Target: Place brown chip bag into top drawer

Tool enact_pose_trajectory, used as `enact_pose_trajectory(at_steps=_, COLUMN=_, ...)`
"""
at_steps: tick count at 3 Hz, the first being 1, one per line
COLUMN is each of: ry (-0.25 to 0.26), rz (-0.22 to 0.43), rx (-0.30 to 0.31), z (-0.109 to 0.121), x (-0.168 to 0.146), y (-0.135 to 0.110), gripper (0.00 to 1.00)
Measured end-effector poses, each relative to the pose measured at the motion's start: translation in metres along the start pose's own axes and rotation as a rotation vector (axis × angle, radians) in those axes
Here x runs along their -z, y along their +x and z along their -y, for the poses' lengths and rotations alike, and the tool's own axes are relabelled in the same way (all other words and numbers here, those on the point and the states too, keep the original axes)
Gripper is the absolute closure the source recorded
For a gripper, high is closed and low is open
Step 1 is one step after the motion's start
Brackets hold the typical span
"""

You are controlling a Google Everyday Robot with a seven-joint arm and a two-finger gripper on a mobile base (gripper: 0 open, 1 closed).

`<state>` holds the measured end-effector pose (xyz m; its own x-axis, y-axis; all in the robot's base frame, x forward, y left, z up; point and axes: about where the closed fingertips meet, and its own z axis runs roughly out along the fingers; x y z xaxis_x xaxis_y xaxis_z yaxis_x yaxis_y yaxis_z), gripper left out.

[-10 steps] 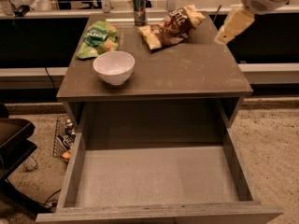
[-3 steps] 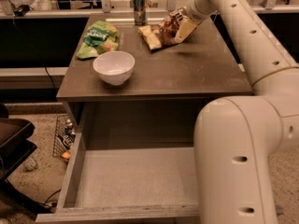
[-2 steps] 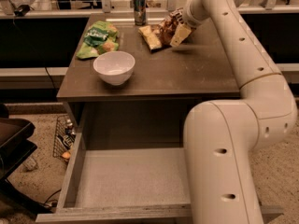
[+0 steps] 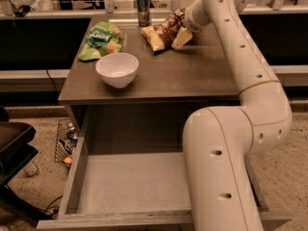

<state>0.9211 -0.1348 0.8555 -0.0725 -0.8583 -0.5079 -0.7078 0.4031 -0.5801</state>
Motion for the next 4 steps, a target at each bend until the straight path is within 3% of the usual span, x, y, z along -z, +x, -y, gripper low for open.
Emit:
enact_pose_trajectory(at_steps=1, ry=0.000, rz=0.000, rx=0.000, z=0.0001, x=0.0005, y=-0.0003, gripper=0.64)
enact_pose_trajectory(at_steps=2, ry=-0.008, rz=-0.001, rx=0.000, z=-0.0041, x=-0.0052, y=0.0000, gripper=0.96)
enact_pose_trajectory(at_steps=4, ry=-0.013, rz=-0.001, rx=0.001, z=-0.0061, x=-0.0079, y=-0.0002, gripper=1.00)
